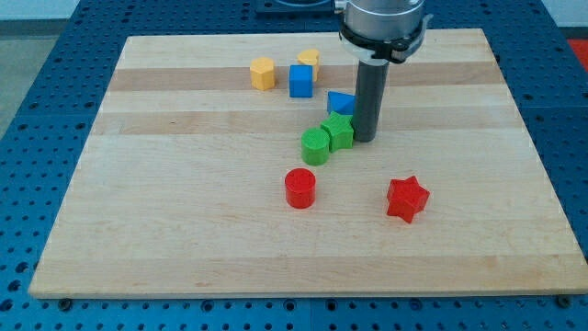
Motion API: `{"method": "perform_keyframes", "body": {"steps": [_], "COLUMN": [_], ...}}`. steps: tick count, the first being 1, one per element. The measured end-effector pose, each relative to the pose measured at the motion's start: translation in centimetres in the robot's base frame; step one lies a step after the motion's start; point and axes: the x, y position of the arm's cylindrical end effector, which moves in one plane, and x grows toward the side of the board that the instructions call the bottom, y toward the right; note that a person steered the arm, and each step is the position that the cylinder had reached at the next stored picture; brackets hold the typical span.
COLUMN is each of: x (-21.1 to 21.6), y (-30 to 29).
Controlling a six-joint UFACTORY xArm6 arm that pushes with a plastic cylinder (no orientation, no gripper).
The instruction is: Push the red star and red circle slightly up
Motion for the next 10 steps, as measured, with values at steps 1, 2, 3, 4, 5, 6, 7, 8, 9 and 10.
{"method": "perform_keyframes", "body": {"steps": [1,2,3,4,5,6,7,8,9,10], "x": [1.2,4.7,9.8,12.0,12.0,12.1,12.9,14.0,14.0,14.0], "y": [4.7,8.2,7.4,4.5,1.9,-0.9,-2.5,-2.6,-2.9,-4.4]}}
